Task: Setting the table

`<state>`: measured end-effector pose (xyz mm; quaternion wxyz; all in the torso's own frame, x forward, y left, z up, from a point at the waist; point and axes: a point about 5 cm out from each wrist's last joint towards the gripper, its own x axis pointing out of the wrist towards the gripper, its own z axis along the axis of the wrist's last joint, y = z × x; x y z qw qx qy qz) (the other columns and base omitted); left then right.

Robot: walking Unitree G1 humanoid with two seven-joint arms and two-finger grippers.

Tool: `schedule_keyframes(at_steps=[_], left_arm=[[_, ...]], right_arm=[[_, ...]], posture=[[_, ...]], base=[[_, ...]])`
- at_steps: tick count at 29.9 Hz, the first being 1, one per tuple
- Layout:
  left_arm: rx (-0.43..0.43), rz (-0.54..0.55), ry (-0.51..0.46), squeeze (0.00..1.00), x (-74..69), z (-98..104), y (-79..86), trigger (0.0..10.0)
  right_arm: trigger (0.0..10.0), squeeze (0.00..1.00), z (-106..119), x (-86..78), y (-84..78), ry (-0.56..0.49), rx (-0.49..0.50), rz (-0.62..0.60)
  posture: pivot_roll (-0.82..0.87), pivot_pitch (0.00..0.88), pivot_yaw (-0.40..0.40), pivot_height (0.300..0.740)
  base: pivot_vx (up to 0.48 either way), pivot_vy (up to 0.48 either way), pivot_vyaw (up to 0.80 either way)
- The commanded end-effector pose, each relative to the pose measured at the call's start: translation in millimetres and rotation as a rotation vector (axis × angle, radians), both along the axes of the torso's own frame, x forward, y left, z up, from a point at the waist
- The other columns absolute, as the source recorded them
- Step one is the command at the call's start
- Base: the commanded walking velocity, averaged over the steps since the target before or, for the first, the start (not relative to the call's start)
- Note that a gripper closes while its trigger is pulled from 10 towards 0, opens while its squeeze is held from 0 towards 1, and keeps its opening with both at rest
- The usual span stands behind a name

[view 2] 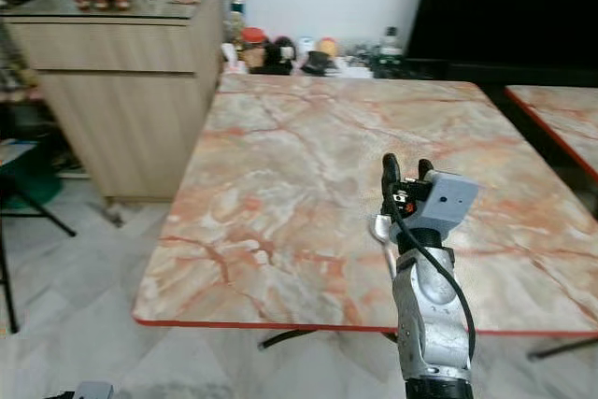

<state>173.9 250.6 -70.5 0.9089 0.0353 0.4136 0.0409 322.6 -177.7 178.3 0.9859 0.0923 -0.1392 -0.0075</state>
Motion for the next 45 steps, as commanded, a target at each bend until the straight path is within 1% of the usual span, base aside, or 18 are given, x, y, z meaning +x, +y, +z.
schedule_keyframes(at_steps=[1,4,7,10,13,14,15,21,22,23,26,29,30,35,39,40,42,45], left_arm=[[0.007,-0.01,0.007,0.0,-0.6,0,1.0,10.0],[0.009,-0.018,0.009,0.0,-0.1,0,0.4,10.0],[0.001,-0.03,0.019,0.0,-0.3,-1,-1.5,10.0],[-0.001,-0.036,0.017,0.0,-0.8,-2,-3.2,10.0],[-0.004,-0.038,0.023,0.0,-3.1,-3,-5.3,10.0],[-0.004,-0.038,0.023,0.0,-3.1,-3,-5.3,10.0],[-0.006,-0.038,0.024,0.0,-4.1,-4,-5.8,10.0],[-0.005,-0.044,0.031,0.0,-5.6,-5,-6.6,10.0],[-0.003,-0.044,0.031,0.0,-5.7,-5,-6.0,10.0],[-0.003,-0.044,0.032,0.0,-5.7,-4,-5.8,10.0],[0.001,-0.044,0.034,0.0,-6.4,-4,-4.4,10.0],[0.005,-0.046,0.041,0.0,-8.2,-5,-3.9,10.0],[0.004,-0.047,0.042,0.0,-8.6,-5,-4.6,10.0],[-0.006,-0.057,0.047,0.0,-8.9,-7,-8.8,10.0],[-0.007,-0.058,0.047,0.0,-8.4,-7,-9.3,10.0],[-0.008,-0.06,0.048,0.0,-8.3,-7,-9.9,10.0],[-0.008,-0.064,0.051,0.0,-8.1,-7,-10.9,10.0],[-0.009,-0.061,0.052,0.0,-8.4,-7,-11.2,10.0]], right_arm=[[10.0,0.0,5,0.2,6.0,-0.026,0.002,0.021],[10.0,0.0,2,-0.1,6.4,-0.01,-0.001,0.025],[10.0,0.0,-3,-3.2,3.8,0.006,0.035,0.004],[10.0,0.0,-11,-11.1,-1.4,0.036,0.048,-0.064],[10.0,0.0,-25,-26.1,-11.3,0.101,0.063,-0.189],[10.0,0.0,-25,-26.1,-11.3,0.101,0.063,-0.189],[10.0,0.0,-31,-33.7,-14.6,0.131,0.044,-0.225],[10.0,0.0,-47,-51.7,-16.9,0.244,0.023,-0.262],[10.0,0.0,-53,-60.7,-18.5,0.328,0.012,-0.282],[10.0,0.0,-55,-64.2,-19.0,0.362,0.009,-0.289],[10.0,0.0,-54,-75.5,-16.4,0.406,0.026,-0.259],[10.0,0.0,-52,-85.1,-16.5,0.463,-0.031,-0.222],[10.0,0.0,-54,-88.0,-19.7,0.501,-0.068,-0.231],[10.0,0.0,-58,-96.1,-32.7,0.556,-0.051,-0.267],[10.0,0.0,-60,-96.7,-31.0,0.571,-0.031,-0.235],[10.0,0.0,-66,-97.2,-27.0,0.607,-0.032,-0.174],[10.0,0.0,-77,-99.3,-27.7,0.67,-0.038,-0.137],[10.0,0.0,-77,-95.9,-30.8,0.672,-0.032,-0.118]], posture=[[0.06,0.001,-0.004,0.74],[0.06,0.002,-0.004,0.74],[0.07,0.005,-0.005,0.74],[0.07,0.017,-0.007,0.74],[0.07,0.028,-0.011,0.74],[0.07,0.028,-0.011,0.74],[0.06,0.037,-0.012,0.74],[0.06,0.058,-0.016,0.74],[0.06,0.066,-0.02,0.74],[0.06,0.066,-0.02,0.74],[0.04,0.076,-0.022,0.74],[0.03,0.083,-0.022,0.74],[0.03,0.084,-0.022,0.74],[0.02,0.084,-0.028,0.74],[0.02,0.082,-0.031,0.74],[0.02,0.08,-0.032,0.74],[0.03,0.079,-0.032,0.74],[0.03,0.078,-0.034,0.74]], base=[[0.48,0.0,0.8],[0.48,0.0,0.17],[0.325,0.0,0.0],[0.0,0.0,0.0],[0.0,0.0,0.0],[0.0,0.0,0.0],[0.0,0.0,0.0],[0.0,0.0,0.0],[0.0,0.0,0.0],[0.0,0.0,0.0],[0.0,0.0,0.0],[0.0,0.0,0.0],[0.0,0.0,0.0],[0.0,0.0,0.0],[0.0,0.0,0.0],[0.0,0.0,0.0],[0.0,0.0,0.0],[0.0,0.0,0.0]])
